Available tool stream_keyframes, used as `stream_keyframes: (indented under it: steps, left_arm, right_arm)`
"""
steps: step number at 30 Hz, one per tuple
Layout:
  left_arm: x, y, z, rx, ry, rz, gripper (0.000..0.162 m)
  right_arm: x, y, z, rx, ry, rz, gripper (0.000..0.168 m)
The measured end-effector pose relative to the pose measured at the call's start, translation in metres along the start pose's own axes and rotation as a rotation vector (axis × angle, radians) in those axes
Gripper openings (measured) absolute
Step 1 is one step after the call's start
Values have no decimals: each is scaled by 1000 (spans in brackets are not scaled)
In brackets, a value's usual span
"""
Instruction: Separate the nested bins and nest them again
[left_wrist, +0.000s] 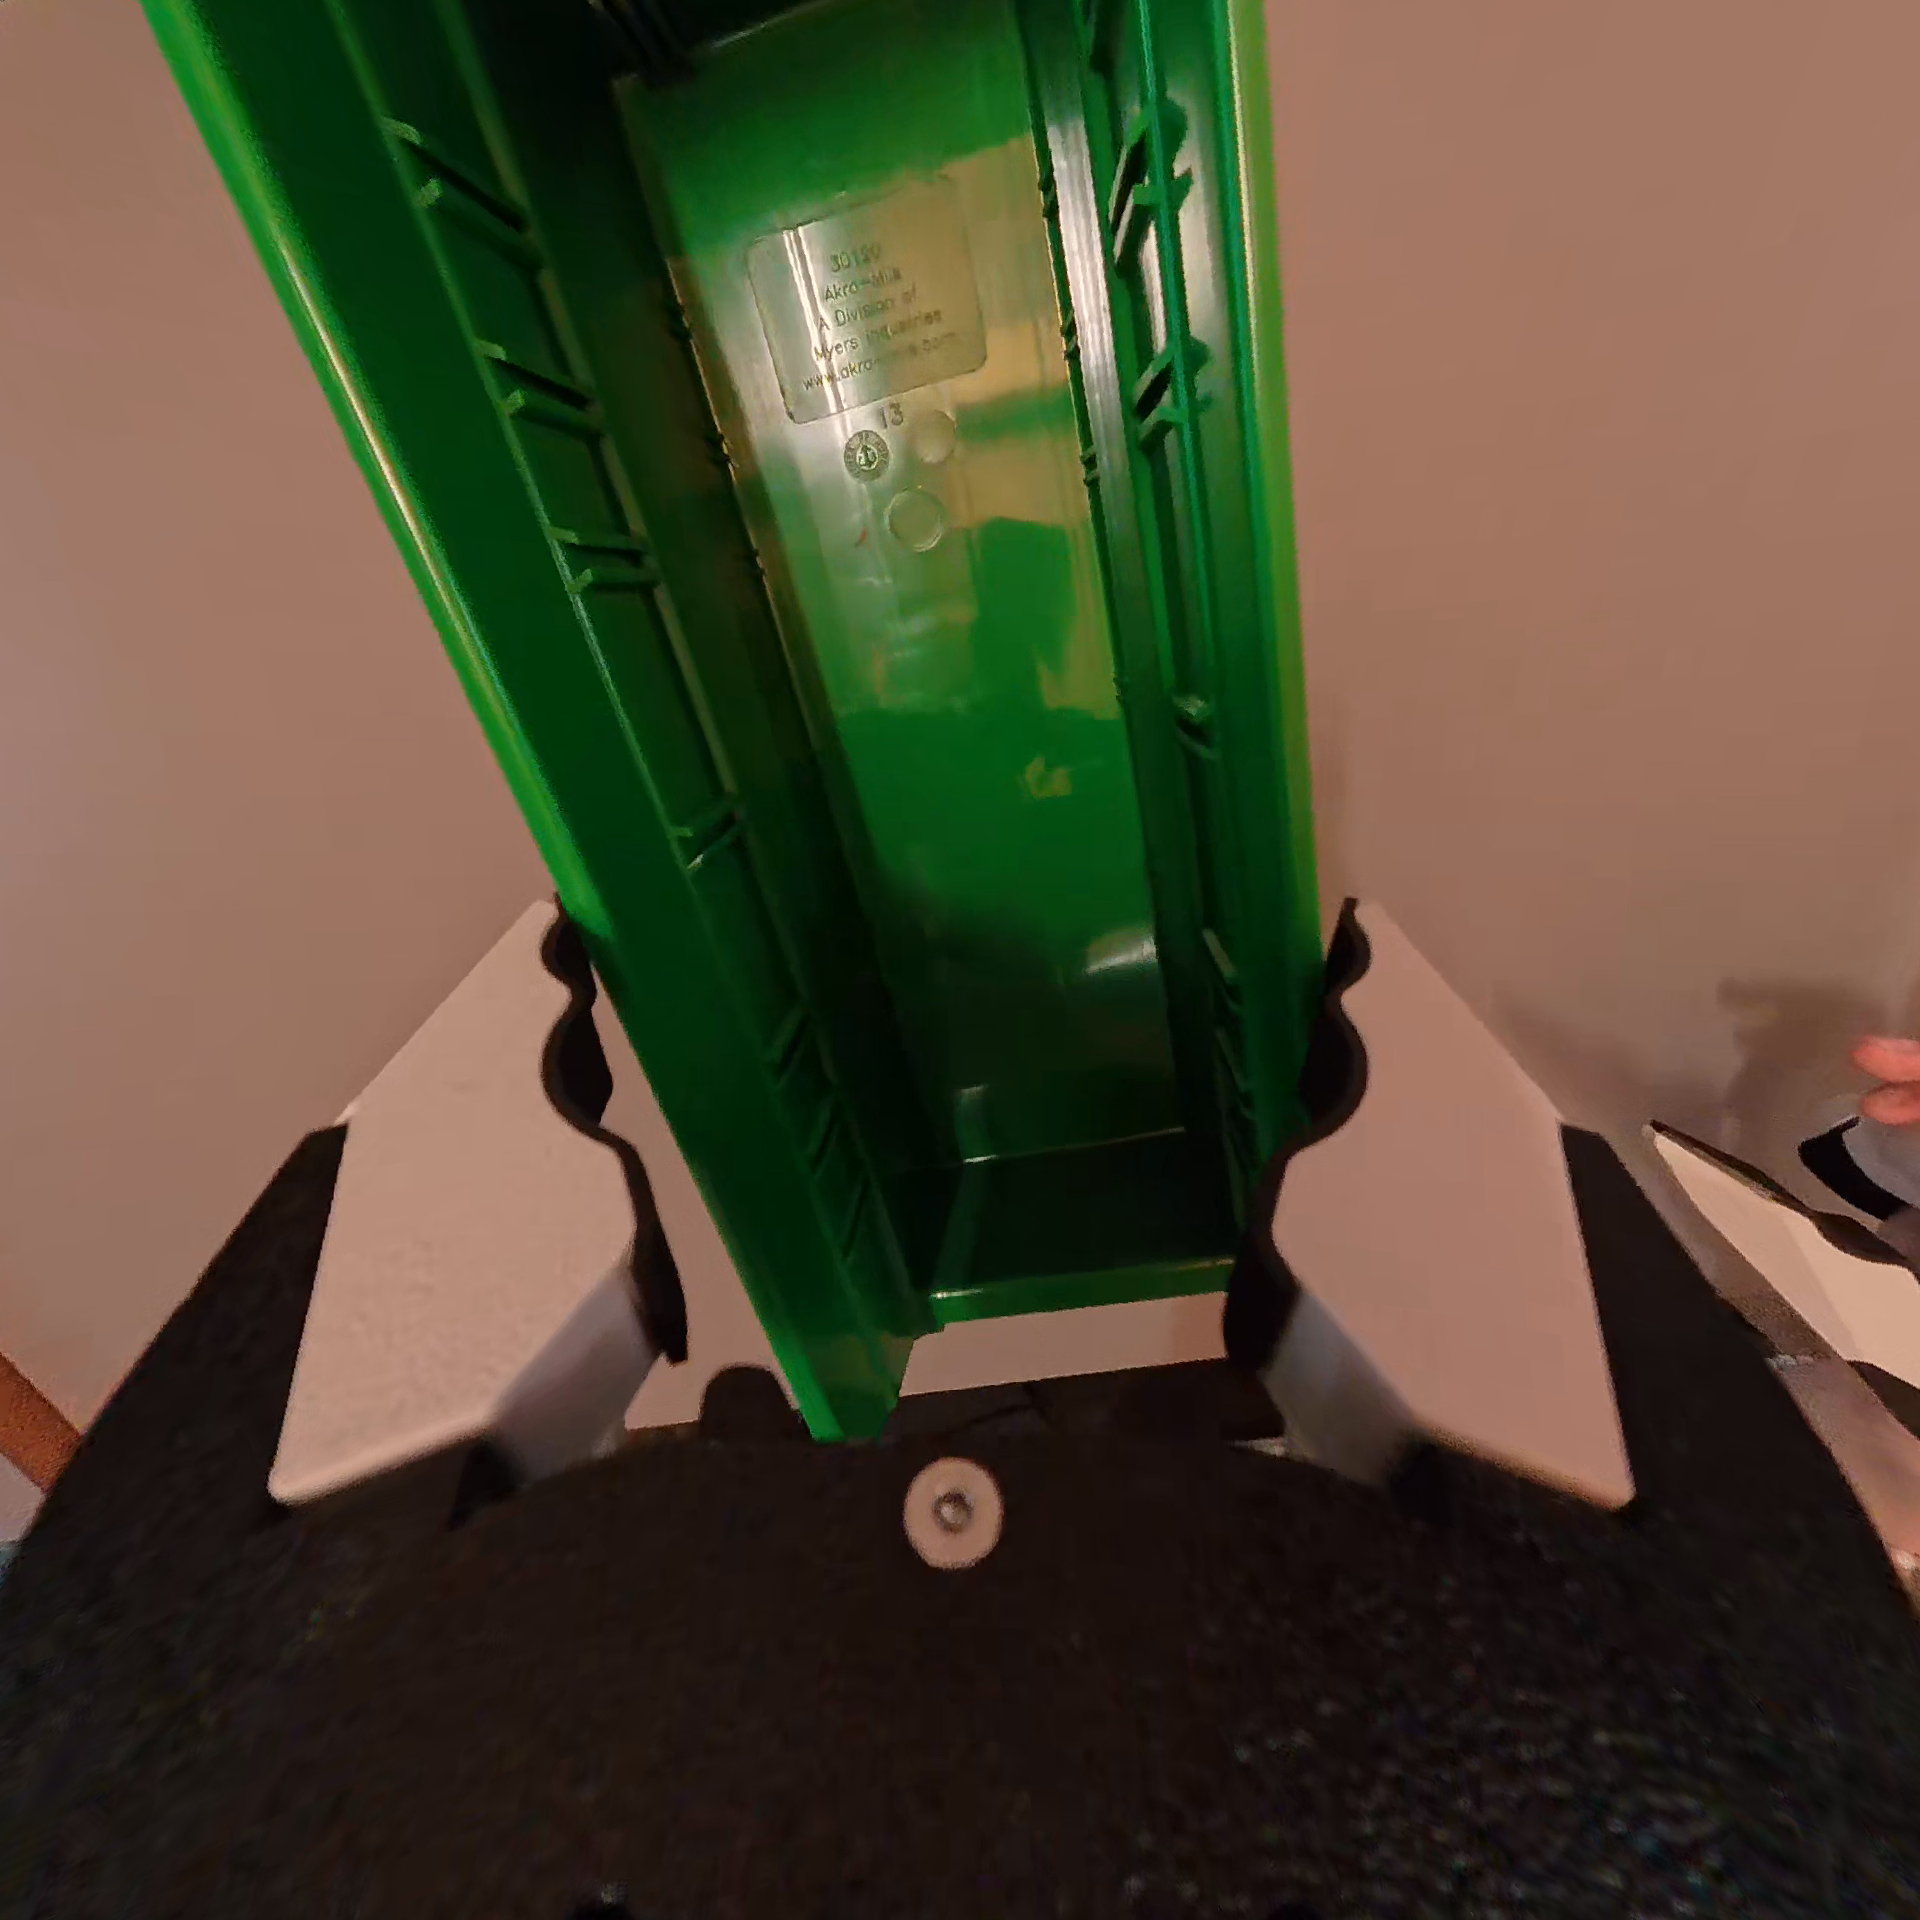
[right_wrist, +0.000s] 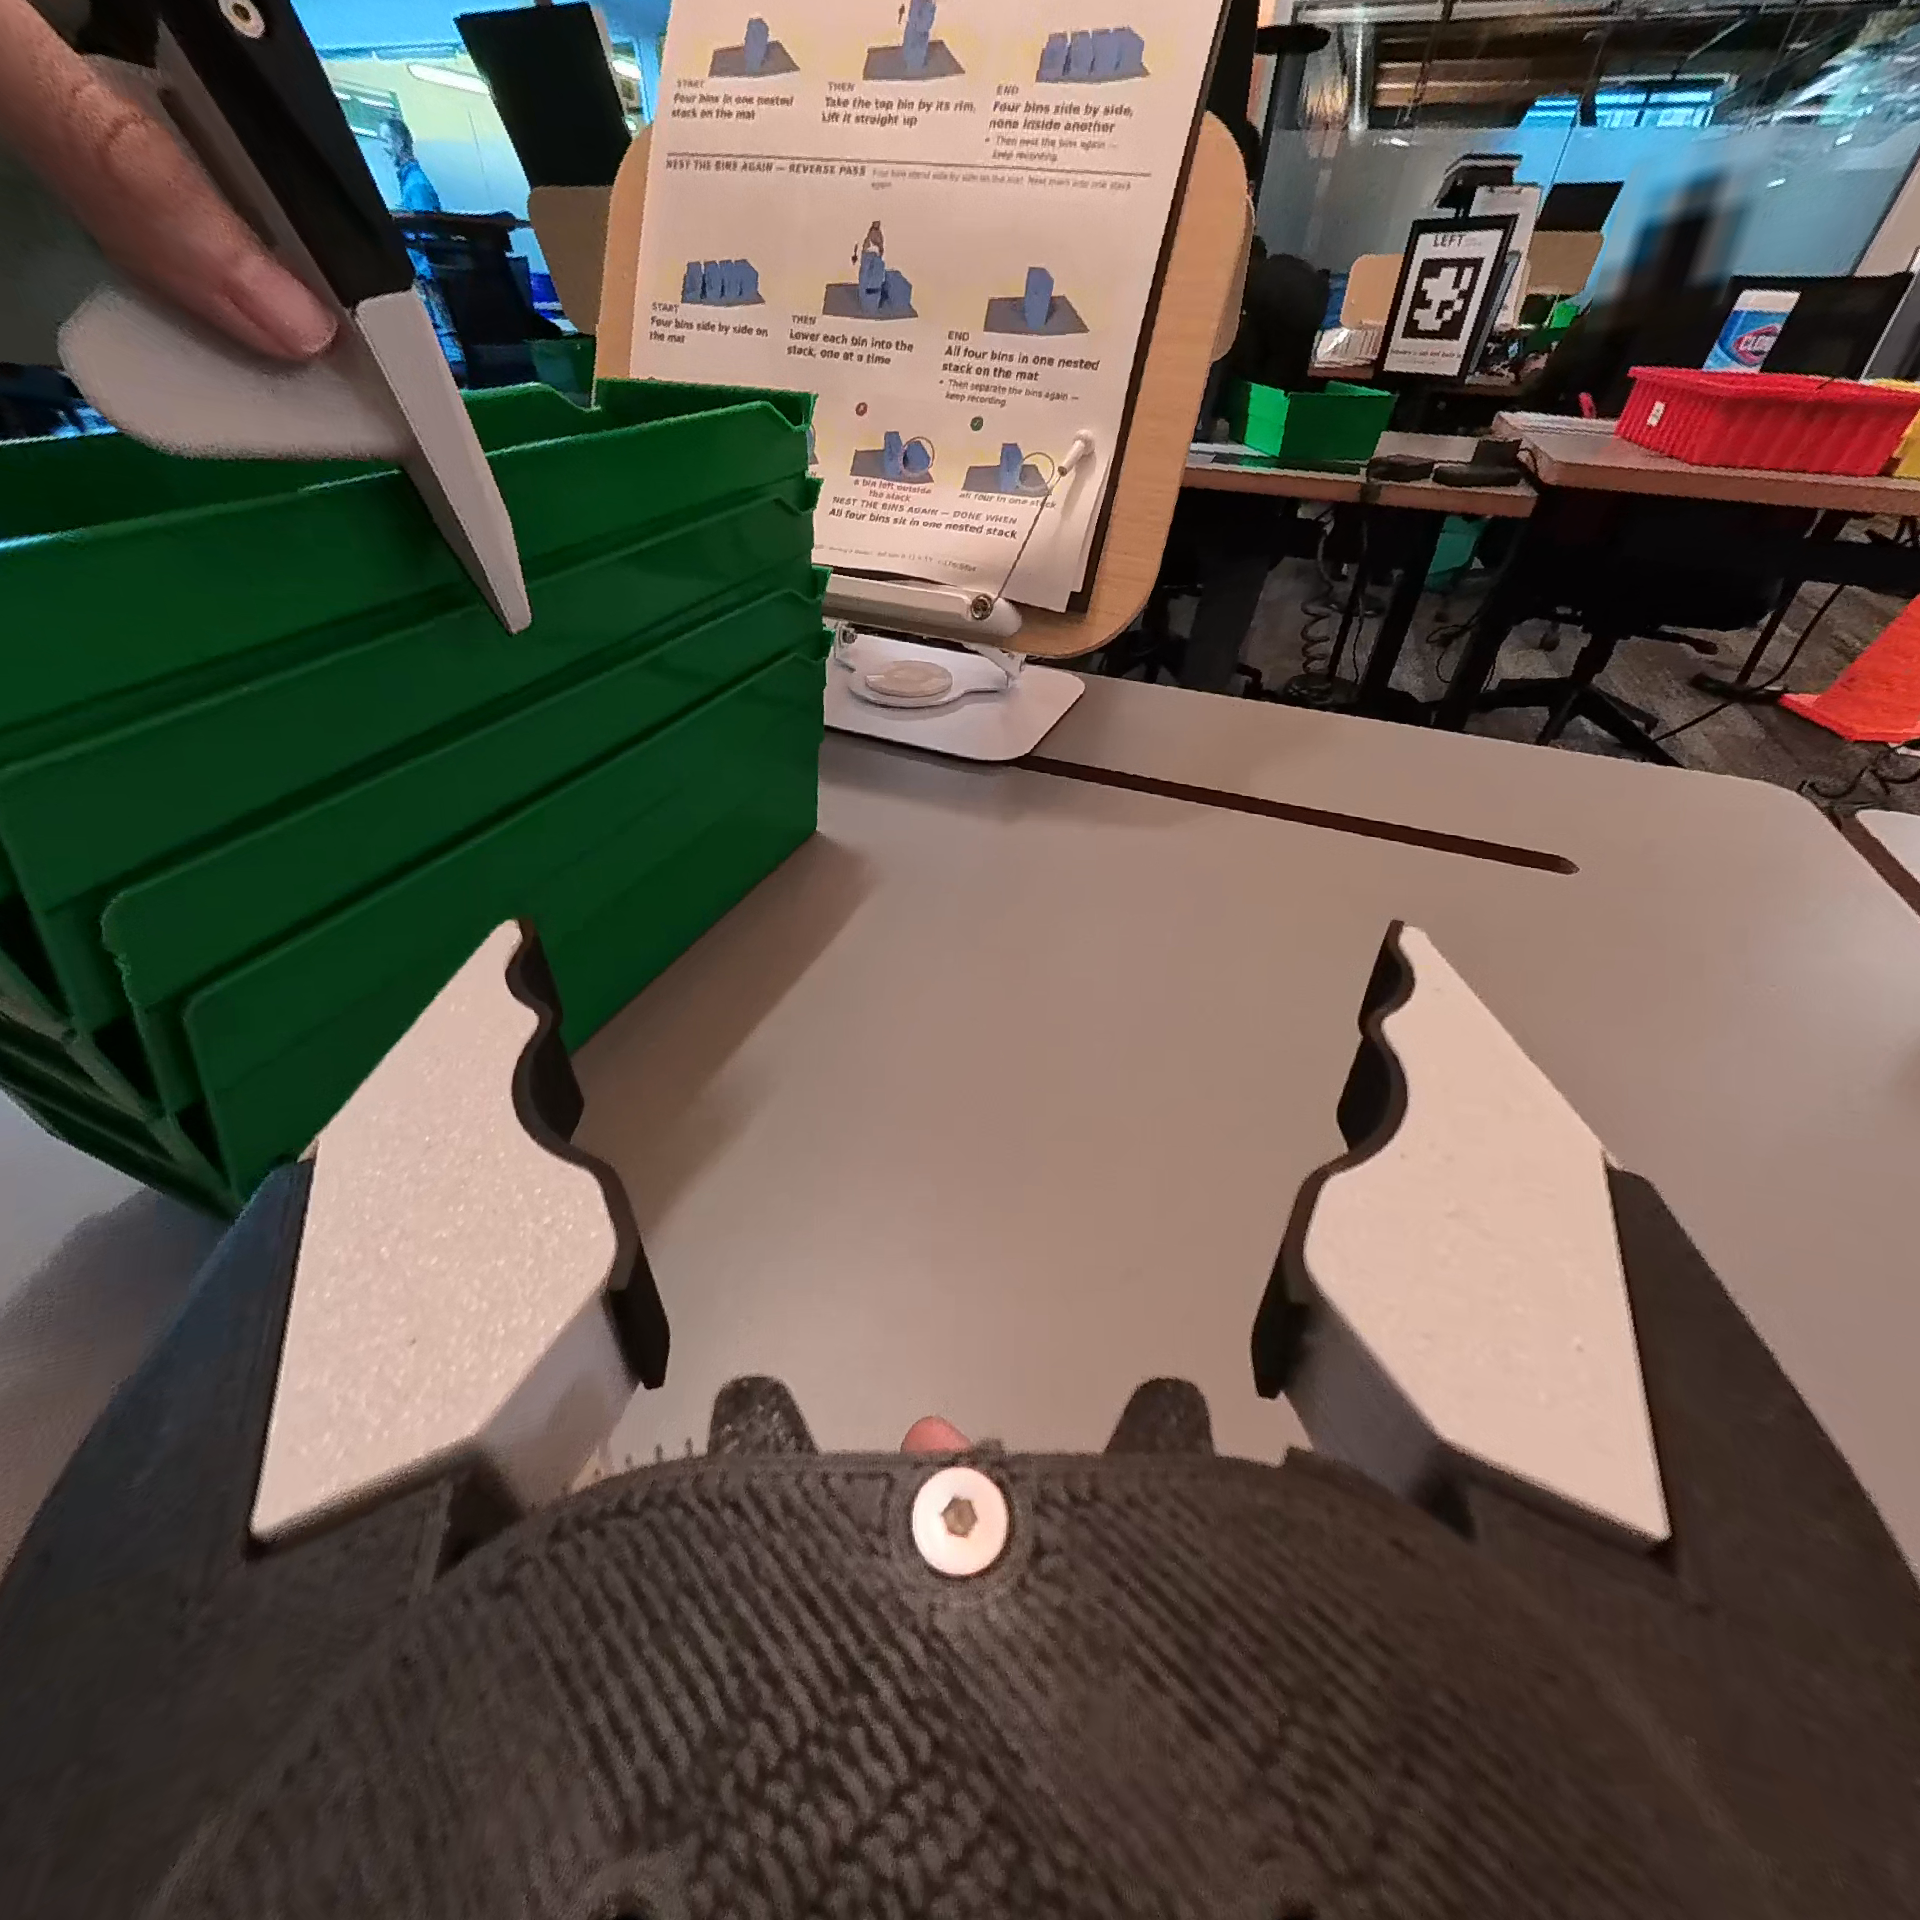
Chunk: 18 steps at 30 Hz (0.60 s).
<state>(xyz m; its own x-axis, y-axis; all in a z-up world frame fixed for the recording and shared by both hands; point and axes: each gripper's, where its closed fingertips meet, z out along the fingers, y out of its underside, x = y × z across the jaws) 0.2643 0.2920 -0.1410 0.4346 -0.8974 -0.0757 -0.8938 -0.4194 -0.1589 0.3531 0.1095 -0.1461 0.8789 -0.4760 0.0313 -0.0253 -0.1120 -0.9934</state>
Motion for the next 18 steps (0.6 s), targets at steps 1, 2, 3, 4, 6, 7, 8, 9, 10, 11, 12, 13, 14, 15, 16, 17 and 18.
stream_keyframes:
  steps: [1, 2, 3, 4, 6, 7, 8, 9, 10, 11, 12, 13, 14, 15, 16, 17, 18]
  left_arm:
    - [0, 1, 0, -4, 6, -5, 135]
    - [0, 1, 0, -9, 13, -9, 135]
    - [1, 2, 1, -15, 23, -15, 134]
    - [1, 3, 1, -20, 33, -22, 133]
    - [1, 3, 1, -30, 37, -28, 130]
    - [1, 4, 0, -38, 36, -28, 129]
    - [1, 4, 0, -45, 34, -28, 127]
    - [1, 4, 0, -54, 32, -28, 126]
    - [1, 5, -1, -64, 31, -30, 125]
    - [1, 5, -1, -72, 30, -30, 122]
    - [1, 6, -2, -82, 28, -29, 120]
    - [1, 7, -2, -94, 26, -30, 118]
    - [1, 7, -3, -104, 22, -33, 116]
    - [1, 7, -3, -114, 18, -35, 115]
    - [1, 7, -3, -124, 16, -35, 113]
    - [1, 8, -4, -131, 15, -36, 112]
    - [1, 8, -4, -137, 15, -37, 111]
  right_arm:
    - [0, 1, 0, -4, -2, 0, 148]
    - [-1, 1, 0, -7, -5, 0, 148]
    - [0, 2, 0, -10, -5, 0, 148]
    - [0, 2, 0, -11, -4, -1, 148]
    - [1, 3, 0, -12, -3, 0, 148]
    - [1, 3, 1, -14, -4, 2, 147]
    - [1, 4, 1, -17, -2, 4, 147]
    - [2, 5, 1, -20, 0, 5, 147]
    - [3, 6, 1, -24, 1, 5, 147]
    - [3, 7, 1, -28, 1, 6, 146]
    - [4, 8, 1, -33, 0, 6, 146]
    - [5, 9, 2, -36, 2, 6, 146]
    - [5, 9, 2, -38, 4, 7, 146]
    - [6, 10, 2, -39, 5, 6, 146]
    - [6, 10, 2, -41, 5, 6, 146]
    - [6, 11, 2, -43, 5, 5, 146]
    - [7, 11, 2, -45, 6, 6, 146]
